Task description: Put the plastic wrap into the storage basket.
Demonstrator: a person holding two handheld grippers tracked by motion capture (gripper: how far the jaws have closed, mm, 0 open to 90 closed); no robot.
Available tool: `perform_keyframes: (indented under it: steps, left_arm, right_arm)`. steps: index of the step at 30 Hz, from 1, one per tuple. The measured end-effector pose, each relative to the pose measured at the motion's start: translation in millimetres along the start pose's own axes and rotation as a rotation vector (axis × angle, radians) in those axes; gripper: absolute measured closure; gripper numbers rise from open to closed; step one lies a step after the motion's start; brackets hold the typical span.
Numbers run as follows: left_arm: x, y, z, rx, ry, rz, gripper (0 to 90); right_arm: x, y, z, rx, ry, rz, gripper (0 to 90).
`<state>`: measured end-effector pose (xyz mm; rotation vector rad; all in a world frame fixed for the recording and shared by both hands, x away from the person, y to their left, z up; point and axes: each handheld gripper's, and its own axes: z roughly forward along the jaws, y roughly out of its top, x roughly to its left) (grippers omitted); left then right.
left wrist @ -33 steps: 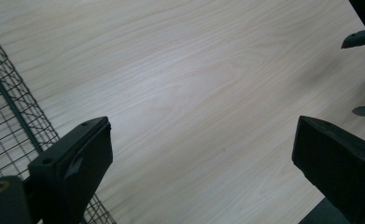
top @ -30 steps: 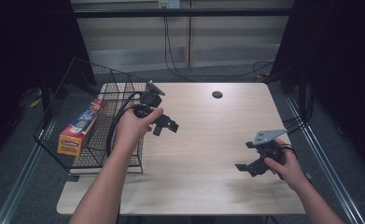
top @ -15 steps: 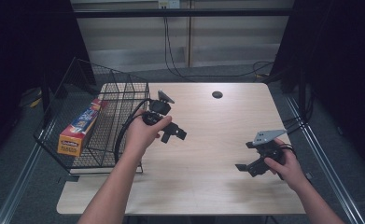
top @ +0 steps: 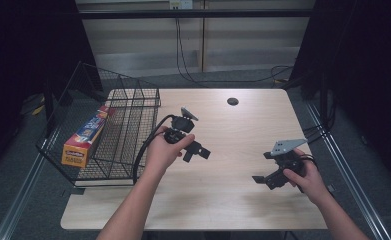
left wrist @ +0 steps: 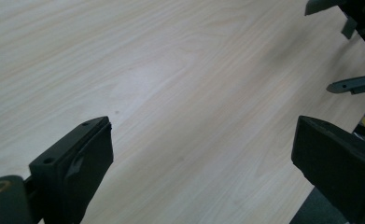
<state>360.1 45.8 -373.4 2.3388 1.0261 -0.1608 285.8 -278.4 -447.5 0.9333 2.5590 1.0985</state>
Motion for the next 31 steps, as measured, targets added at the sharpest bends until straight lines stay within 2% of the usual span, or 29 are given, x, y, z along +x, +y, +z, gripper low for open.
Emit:
perform_keyframes:
  steps: [2, 3, 5, 7, 11, 17, 22, 28, 30, 31]
  left_arm:
    - [-0.8, -1.8, 3.0, 0.02, -0.003, 0.019, 5.3]
    - [-2.6, -3.1, 5.3, 0.009, -0.003, 0.006, 5.3]
    - [-2.7, -5.8, 8.4, 0.021, -0.006, 0.029, 5.3]
    - [-4.7, -9.2, 12.7, 0.017, -0.005, 0.02, 5.3]
    - [-5.9, -14.8, 20.3, 0.032, -0.018, 0.039, 5.2]
    - [-7.7, -23.6, 32.5, 0.026, -0.028, 0.035, 5.2]
    - [-7.8, -30.4, 40.2, 0.026, -0.019, 0.051, 5.2]
    - [-6.2, -40.1, 51.3, 0.015, -0.035, 0.045, 5.2]
    - [-6.2, -42.7, 52.8, 0.011, -0.024, 0.04, 5.3]
    - [-6.1, -44.8, 53.5, 0.008, -0.019, 0.052, 5.3]
  right_arm:
    - [0.1, -0.3, 0.1, 0.002, -0.001, 0.004, 2.0]
    - [-0.2, -0.5, 0.2, 0.0, 0.0, 0.003, 2.1]
    - [-0.3, -1.0, 0.1, 0.003, -0.004, 0.003, 2.0]
    - [-0.2, -1.1, 0.3, 0.002, 0.0, 0.0, 2.0]
    - [0.4, -1.0, 1.9, 0.005, -0.003, -0.005, 2.0]
    - [1.9, -1.5, 3.7, 0.009, -0.003, -0.012, 2.1]
    - [3.1, -1.6, 5.7, 0.014, -0.011, -0.014, 2.1]
    - [4.3, -2.0, 7.8, 0.018, -0.015, -0.02, 2.1]
    - [4.9, -2.1, 9.3, 0.024, -0.013, -0.021, 2.1]
    - [5.4, -2.3, 10.7, 0.027, -0.017, -0.022, 2.0]
